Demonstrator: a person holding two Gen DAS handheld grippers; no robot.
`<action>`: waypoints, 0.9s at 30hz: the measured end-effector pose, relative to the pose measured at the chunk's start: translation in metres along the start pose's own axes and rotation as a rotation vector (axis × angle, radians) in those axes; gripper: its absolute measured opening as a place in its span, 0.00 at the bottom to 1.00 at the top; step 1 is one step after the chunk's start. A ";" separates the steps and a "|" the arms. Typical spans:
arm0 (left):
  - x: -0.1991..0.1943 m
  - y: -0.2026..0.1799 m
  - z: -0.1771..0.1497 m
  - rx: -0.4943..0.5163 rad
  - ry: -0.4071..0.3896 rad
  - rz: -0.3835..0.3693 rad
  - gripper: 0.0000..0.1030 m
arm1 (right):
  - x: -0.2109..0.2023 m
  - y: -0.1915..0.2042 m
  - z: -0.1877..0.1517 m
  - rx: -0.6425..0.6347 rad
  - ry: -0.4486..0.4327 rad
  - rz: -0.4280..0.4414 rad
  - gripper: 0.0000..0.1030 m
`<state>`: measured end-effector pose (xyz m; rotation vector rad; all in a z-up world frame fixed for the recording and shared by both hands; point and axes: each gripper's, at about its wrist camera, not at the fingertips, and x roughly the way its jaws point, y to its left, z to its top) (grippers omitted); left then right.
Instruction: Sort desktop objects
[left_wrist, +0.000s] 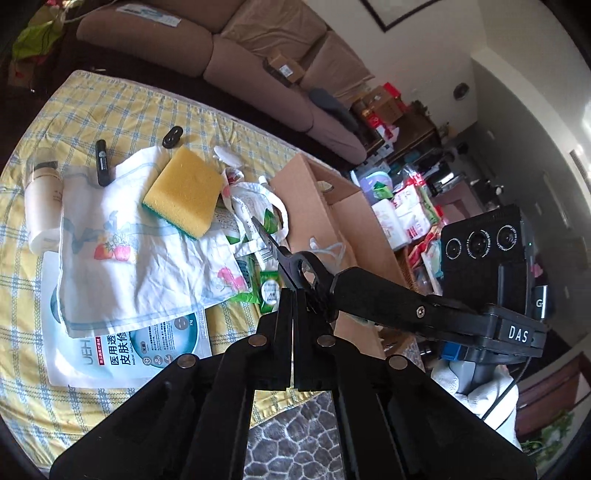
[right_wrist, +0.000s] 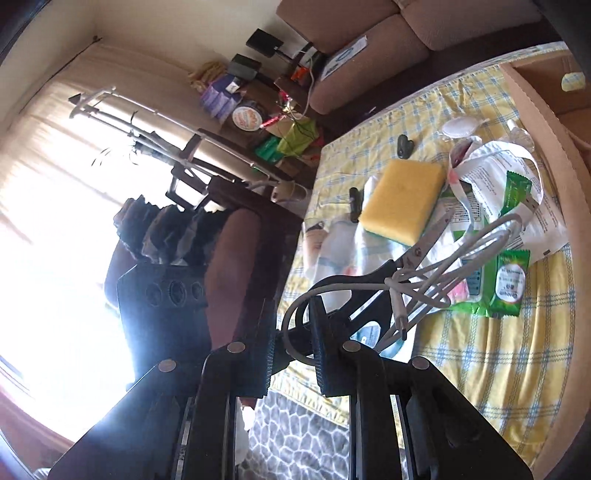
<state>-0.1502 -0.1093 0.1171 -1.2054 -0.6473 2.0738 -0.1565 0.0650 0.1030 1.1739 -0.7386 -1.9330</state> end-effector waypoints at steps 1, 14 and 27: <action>-0.011 -0.007 0.002 0.008 -0.018 -0.008 0.00 | -0.004 0.009 -0.001 -0.012 -0.005 -0.004 0.18; -0.098 -0.088 0.008 0.094 -0.138 -0.073 0.00 | -0.075 0.098 -0.016 -0.063 -0.142 0.074 0.19; -0.109 -0.125 -0.019 0.229 -0.154 -0.070 0.70 | -0.117 0.101 -0.030 0.027 -0.258 0.144 0.18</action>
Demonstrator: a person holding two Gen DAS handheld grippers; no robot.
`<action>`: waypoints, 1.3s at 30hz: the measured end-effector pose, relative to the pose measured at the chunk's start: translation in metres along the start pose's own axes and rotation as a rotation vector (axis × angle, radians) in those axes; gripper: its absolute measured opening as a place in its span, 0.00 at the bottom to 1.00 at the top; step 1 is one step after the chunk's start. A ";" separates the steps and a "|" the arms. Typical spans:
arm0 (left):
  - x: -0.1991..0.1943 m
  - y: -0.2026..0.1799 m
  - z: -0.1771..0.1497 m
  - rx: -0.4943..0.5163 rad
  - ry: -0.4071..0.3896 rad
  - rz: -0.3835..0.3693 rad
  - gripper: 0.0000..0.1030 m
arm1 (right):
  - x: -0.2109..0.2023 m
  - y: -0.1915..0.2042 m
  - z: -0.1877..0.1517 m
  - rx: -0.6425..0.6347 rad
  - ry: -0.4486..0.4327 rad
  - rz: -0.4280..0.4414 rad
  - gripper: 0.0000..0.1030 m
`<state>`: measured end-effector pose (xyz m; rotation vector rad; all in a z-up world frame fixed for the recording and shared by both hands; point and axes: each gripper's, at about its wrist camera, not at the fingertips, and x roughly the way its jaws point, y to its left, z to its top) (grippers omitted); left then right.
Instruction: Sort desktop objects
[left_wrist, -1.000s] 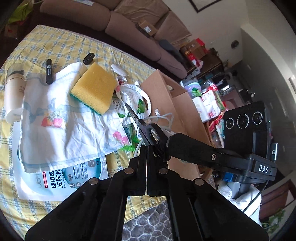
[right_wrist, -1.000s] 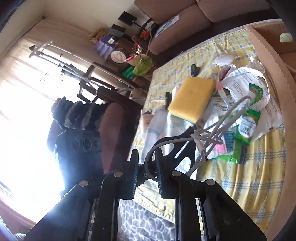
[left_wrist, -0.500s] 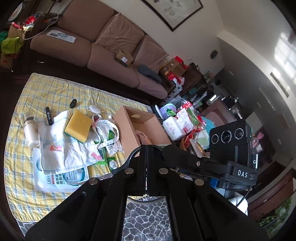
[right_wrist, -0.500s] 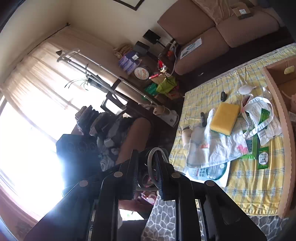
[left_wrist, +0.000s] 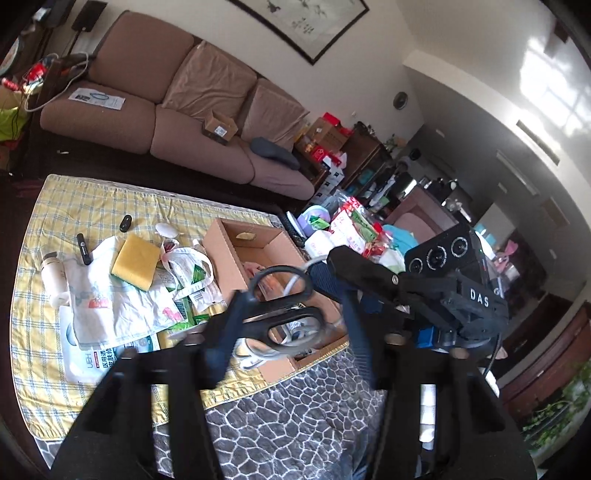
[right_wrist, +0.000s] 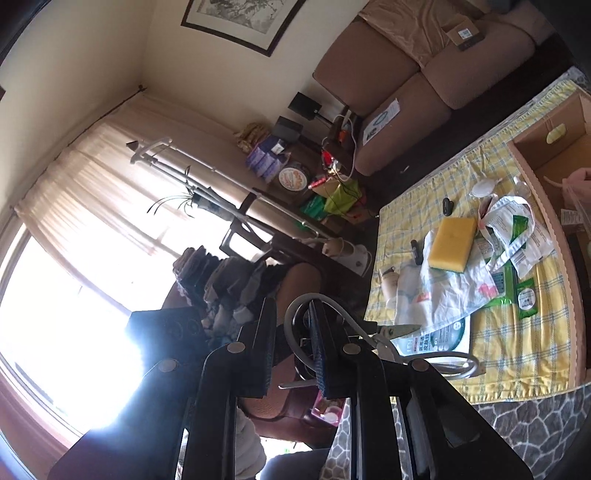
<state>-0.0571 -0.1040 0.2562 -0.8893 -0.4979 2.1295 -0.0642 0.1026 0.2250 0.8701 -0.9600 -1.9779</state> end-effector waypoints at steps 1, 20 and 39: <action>0.001 -0.007 -0.004 0.041 0.001 0.016 0.71 | -0.002 -0.001 0.000 0.015 -0.005 0.028 0.18; 0.035 -0.009 -0.028 0.225 0.094 0.270 0.04 | 0.029 0.007 -0.018 -0.051 0.130 -0.014 0.20; -0.078 0.085 -0.032 0.007 -0.108 0.315 0.04 | 0.085 -0.067 -0.079 -0.248 0.215 -0.473 0.52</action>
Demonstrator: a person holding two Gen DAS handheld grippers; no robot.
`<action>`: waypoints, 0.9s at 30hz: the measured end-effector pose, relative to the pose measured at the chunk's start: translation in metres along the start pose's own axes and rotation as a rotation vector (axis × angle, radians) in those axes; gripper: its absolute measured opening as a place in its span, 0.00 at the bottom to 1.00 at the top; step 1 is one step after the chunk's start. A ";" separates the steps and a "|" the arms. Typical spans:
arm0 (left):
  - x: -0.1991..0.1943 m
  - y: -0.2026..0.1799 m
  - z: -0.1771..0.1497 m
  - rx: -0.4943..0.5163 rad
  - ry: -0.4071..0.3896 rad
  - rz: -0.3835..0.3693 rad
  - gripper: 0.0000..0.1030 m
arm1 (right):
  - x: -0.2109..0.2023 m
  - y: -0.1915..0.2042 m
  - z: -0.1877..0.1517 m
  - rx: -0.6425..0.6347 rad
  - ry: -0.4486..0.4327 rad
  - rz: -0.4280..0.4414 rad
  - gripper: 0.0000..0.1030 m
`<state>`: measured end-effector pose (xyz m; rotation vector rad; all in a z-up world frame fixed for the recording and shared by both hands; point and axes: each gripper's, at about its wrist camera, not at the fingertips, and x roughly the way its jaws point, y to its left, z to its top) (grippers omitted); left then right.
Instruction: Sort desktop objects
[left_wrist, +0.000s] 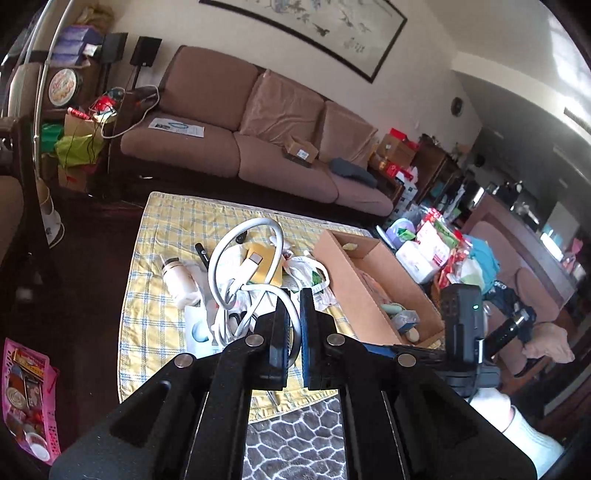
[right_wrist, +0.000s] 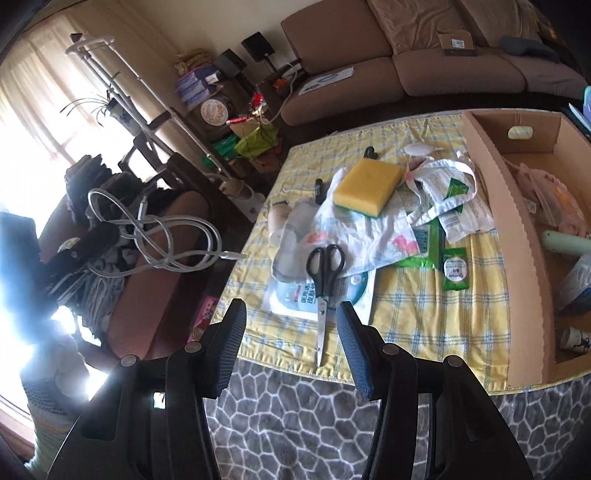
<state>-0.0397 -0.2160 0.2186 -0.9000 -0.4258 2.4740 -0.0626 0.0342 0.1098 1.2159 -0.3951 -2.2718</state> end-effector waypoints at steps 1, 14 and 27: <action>0.001 0.005 -0.003 0.002 -0.010 0.001 0.04 | 0.013 -0.001 -0.002 -0.001 0.012 -0.014 0.52; 0.022 0.081 -0.026 -0.133 -0.077 -0.149 0.04 | 0.154 0.019 0.020 -0.254 0.123 -0.345 0.70; 0.014 0.106 -0.021 -0.220 -0.103 -0.211 0.04 | 0.213 0.023 0.023 -0.346 0.210 -0.482 0.70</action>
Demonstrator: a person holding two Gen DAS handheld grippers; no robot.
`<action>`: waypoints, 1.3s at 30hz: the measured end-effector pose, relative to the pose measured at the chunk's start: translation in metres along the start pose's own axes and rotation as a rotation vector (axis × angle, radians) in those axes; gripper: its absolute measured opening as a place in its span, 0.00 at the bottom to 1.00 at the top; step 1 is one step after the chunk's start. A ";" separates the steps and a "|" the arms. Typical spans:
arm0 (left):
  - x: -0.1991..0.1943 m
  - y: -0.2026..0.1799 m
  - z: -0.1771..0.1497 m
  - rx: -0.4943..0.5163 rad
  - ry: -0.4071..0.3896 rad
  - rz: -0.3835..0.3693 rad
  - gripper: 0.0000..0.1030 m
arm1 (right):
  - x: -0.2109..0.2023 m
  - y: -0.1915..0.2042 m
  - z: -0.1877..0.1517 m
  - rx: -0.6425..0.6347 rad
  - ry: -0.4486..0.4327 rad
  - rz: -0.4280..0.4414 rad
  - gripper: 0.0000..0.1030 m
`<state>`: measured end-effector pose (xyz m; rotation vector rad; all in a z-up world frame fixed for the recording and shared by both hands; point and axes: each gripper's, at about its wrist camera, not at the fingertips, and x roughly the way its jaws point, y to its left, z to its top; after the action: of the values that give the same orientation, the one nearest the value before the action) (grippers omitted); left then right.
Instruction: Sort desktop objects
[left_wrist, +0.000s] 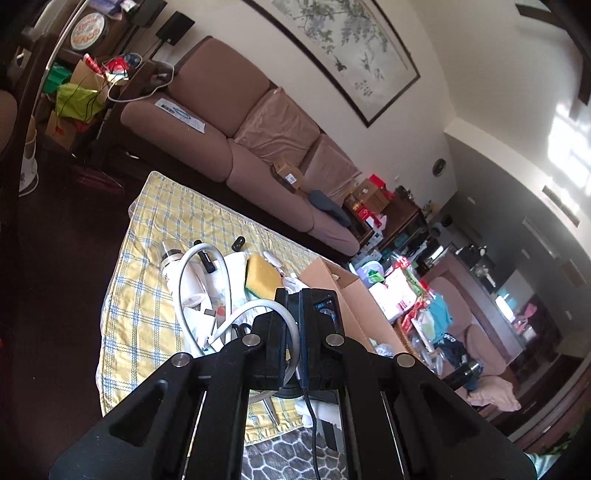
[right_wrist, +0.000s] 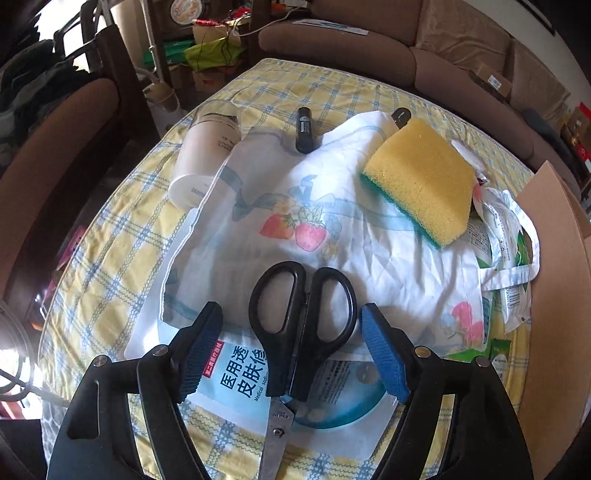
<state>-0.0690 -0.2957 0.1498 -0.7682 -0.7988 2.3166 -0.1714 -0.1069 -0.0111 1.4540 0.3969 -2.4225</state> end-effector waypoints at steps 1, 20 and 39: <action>0.000 0.000 0.000 0.001 -0.001 0.001 0.04 | -0.001 0.003 -0.001 -0.008 -0.011 -0.002 0.64; 0.021 -0.088 -0.022 0.114 0.103 -0.067 0.04 | -0.161 -0.071 -0.026 0.193 -0.311 0.176 0.57; 0.266 -0.326 -0.007 0.324 0.335 -0.177 0.04 | -0.257 -0.327 -0.072 0.285 -0.388 -0.047 0.57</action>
<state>-0.1404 0.0987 0.2790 -0.8666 -0.3186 2.0171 -0.1216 0.2474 0.2128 1.0359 -0.0030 -2.8057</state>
